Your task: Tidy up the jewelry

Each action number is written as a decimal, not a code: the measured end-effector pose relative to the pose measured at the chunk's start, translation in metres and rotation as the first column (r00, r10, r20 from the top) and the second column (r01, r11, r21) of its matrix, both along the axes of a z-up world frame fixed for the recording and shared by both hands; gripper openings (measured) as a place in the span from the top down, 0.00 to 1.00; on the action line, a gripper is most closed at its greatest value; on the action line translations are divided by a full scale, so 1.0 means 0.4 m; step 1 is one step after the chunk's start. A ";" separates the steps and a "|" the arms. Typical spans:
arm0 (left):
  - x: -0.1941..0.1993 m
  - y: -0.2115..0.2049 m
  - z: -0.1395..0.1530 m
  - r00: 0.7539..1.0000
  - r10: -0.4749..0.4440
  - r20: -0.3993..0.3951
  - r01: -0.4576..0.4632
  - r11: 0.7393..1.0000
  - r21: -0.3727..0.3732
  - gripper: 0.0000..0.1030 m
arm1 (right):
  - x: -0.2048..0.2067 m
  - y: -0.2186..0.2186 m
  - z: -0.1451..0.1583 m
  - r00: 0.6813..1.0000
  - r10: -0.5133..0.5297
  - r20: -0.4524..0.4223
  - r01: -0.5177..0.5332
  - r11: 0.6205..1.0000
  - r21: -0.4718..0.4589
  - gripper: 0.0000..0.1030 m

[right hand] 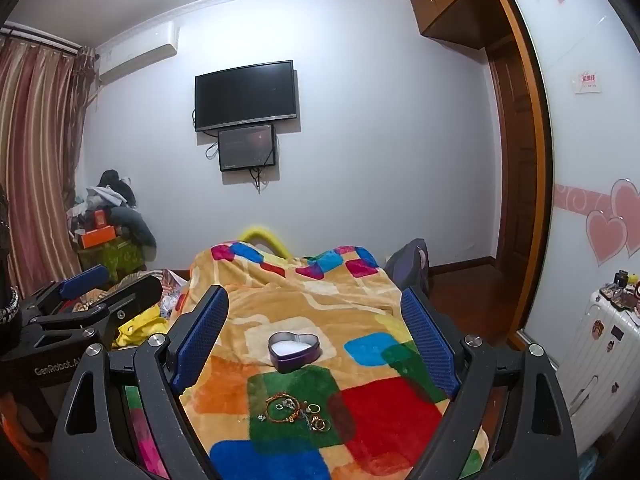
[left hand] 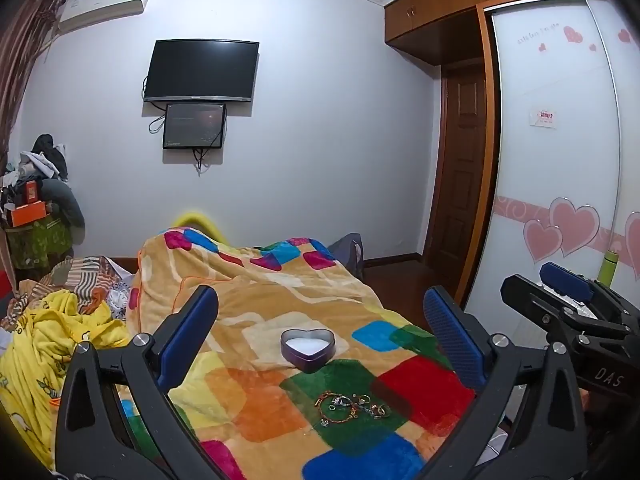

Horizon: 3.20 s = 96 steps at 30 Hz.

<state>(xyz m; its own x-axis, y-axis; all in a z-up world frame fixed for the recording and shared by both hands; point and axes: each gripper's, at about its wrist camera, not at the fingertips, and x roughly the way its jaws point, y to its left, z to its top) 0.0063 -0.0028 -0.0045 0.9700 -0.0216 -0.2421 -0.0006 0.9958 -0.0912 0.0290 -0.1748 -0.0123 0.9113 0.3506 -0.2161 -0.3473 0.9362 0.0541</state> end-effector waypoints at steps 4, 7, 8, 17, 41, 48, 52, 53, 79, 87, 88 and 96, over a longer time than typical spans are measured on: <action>-0.002 0.002 0.001 1.000 0.002 -0.001 -0.002 1.000 -0.004 0.00 | 0.006 -0.002 -0.003 1.000 0.002 -0.004 -0.002 1.000 0.000 0.16; 0.000 0.004 0.006 1.000 0.003 -0.001 -0.003 1.000 -0.009 0.00 | 0.007 -0.002 -0.001 1.000 0.002 -0.005 -0.002 1.000 0.000 0.16; 0.000 0.005 0.006 1.000 0.004 -0.001 -0.004 1.000 -0.009 0.00 | 0.007 -0.002 -0.003 1.000 0.002 -0.004 -0.002 1.000 0.001 0.16; 0.009 0.005 0.005 1.000 0.006 -0.004 -0.006 1.000 -0.010 0.00 | 0.008 -0.002 0.002 1.000 0.002 -0.008 -0.002 1.000 -0.001 0.16; 0.011 0.007 0.004 1.000 0.008 0.000 -0.008 1.000 -0.014 0.00 | 0.008 -0.001 0.004 1.000 0.003 -0.009 -0.003 1.000 -0.002 0.16; 0.010 0.006 0.003 1.000 0.007 0.000 -0.007 1.000 -0.014 0.00 | 0.009 -0.001 0.001 1.000 0.002 -0.008 -0.003 1.000 -0.003 0.16; 0.010 0.006 0.003 1.000 0.008 -0.001 -0.008 1.000 -0.014 0.00 | 0.009 0.000 0.003 1.000 0.002 -0.009 -0.002 1.000 -0.003 0.16; 0.011 0.006 0.003 1.000 0.008 -0.001 -0.008 1.000 -0.014 0.00 | 0.008 0.000 0.004 1.000 0.002 -0.009 -0.002 1.000 -0.003 0.16; 0.157 0.039 -0.138 0.978 0.026 -0.207 -0.032 0.999 -0.027 0.00 | 0.120 -0.030 -0.099 0.980 -0.011 -0.196 0.004 0.999 -0.035 0.16; 0.267 0.056 -0.297 0.915 0.037 -0.401 -0.039 0.999 0.004 0.00 | 0.217 -0.055 -0.226 0.920 -0.057 -0.387 0.034 0.997 -0.067 0.16; 0.280 0.057 -0.324 0.900 0.025 -0.435 -0.029 1.000 -0.002 0.02 | 0.227 -0.056 -0.239 0.914 -0.061 -0.402 0.034 0.997 -0.075 0.16; 0.309 0.042 -0.440 0.819 -0.051 -0.571 0.048 0.999 -0.020 0.18 | 0.253 -0.046 -0.339 0.858 -0.041 -0.513 -0.033 0.990 -0.135 0.17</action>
